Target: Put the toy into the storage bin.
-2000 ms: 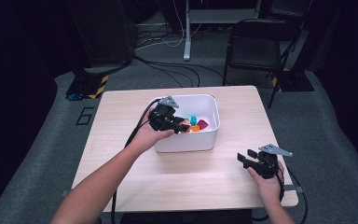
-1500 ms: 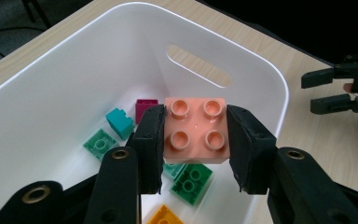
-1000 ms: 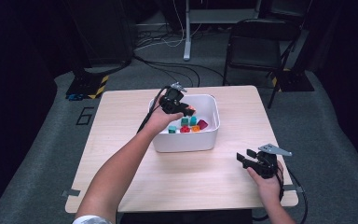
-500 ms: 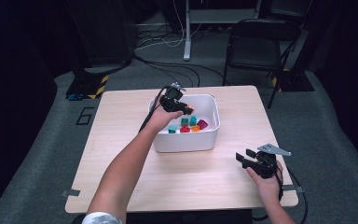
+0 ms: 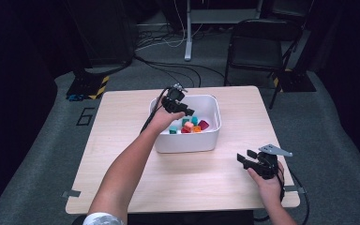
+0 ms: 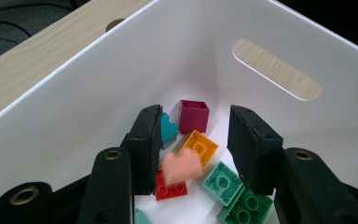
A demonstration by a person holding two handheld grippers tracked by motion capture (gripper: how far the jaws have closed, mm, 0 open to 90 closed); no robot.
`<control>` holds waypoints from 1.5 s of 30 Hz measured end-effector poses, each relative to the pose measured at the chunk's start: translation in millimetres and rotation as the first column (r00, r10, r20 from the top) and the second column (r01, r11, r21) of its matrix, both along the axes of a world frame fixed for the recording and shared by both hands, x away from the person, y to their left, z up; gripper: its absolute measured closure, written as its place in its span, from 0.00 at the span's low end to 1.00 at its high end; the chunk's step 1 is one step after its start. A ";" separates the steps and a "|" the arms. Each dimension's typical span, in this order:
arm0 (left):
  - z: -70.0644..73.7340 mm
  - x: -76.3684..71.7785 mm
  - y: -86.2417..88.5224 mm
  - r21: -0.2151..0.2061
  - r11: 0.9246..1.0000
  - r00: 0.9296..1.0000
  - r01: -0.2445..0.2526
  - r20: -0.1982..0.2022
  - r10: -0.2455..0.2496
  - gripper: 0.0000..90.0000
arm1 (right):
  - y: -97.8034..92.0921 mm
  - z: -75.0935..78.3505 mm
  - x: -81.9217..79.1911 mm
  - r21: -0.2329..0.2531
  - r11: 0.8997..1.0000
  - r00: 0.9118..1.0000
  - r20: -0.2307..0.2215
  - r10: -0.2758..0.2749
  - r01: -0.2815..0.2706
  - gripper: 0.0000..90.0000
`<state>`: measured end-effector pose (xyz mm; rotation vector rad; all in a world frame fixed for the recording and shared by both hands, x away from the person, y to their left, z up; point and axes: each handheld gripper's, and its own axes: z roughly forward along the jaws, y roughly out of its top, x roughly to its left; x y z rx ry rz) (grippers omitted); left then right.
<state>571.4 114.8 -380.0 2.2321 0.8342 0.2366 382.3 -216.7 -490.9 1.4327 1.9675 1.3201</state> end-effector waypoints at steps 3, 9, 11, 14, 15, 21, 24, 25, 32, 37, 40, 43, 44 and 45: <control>3.7 -3.6 0.9 -0.002 1.000 1.000 0.011 0.002 -0.011 0.60 | -0.1 0.2 -0.4 -0.001 1.000 1.000 0.003 -0.002 0.002 0.50; 19.7 -15.4 8.7 -0.032 0.999 0.999 -0.001 0.040 0.002 0.51 | -1.3 -0.6 -0.3 0.002 1.000 1.000 0.000 -0.012 0.012 0.50; 24.5 -20.2 12.3 -0.046 0.999 0.999 0.009 0.043 -0.007 0.51 | -2.2 -0.8 -0.5 0.003 1.000 1.000 0.000 -0.016 0.016 0.50; 29.6 -26.1 16.9 -0.057 0.998 0.999 0.018 0.052 -0.015 0.50 | -3.0 -2.0 0.2 0.008 1.000 1.000 -0.007 -0.028 0.028 0.50; 31.4 -27.7 18.9 -0.058 0.998 0.998 0.019 0.056 -0.016 0.50 | -3.7 -3.0 0.8 0.002 1.000 1.000 -0.008 -0.027 0.027 0.50; 38.7 -39.9 31.3 -0.076 0.997 0.996 -0.014 0.082 0.020 0.47 | -4.2 -2.4 0.4 0.007 1.000 1.000 -0.006 -0.028 0.028 0.50; 40.6 -44.8 35.2 -0.070 0.997 0.995 -0.027 0.095 0.034 0.45 | -3.3 -1.9 0.7 0.005 1.000 1.000 -0.005 -0.027 0.027 0.50; 41.8 -48.4 37.9 -0.077 0.996 0.994 -0.033 0.098 0.040 0.45 | -2.2 -2.5 1.3 0.002 1.000 1.000 -0.007 -0.021 0.021 0.50; 42.5 -59.5 48.7 -0.094 0.995 0.995 -0.021 0.091 0.030 0.44 | -2.5 -2.7 0.9 0.000 1.000 0.999 -0.009 -0.031 0.031 0.50; 45.9 -73.3 64.0 -0.105 0.994 0.994 -0.025 0.102 0.036 0.44 | -2.2 -0.3 0.2 -0.007 0.999 0.999 0.001 -0.033 0.033 0.50; 51.7 -85.1 84.6 -0.114 0.993 0.992 -0.043 0.114 0.056 0.44 | -0.9 0.4 -0.5 -0.017 0.999 0.999 0.007 -0.031 0.032 0.50; 54.0 -89.8 96.0 -0.131 0.990 0.990 -0.057 0.117 0.072 0.44 | -1.9 0.6 -0.5 -0.018 0.999 0.999 0.010 -0.034 0.034 0.50; 54.5 -91.6 101.9 -0.140 0.988 0.989 -0.065 0.119 0.082 0.44 | -2.7 0.7 -0.7 -0.018 0.999 0.999 0.009 -0.041 0.041 0.50; 54.8 -94.4 111.6 -0.138 0.987 0.987 -0.085 0.121 0.102 0.44 | -4.5 0.7 -0.3 -0.013 0.999 0.999 0.007 -0.046 0.046 0.50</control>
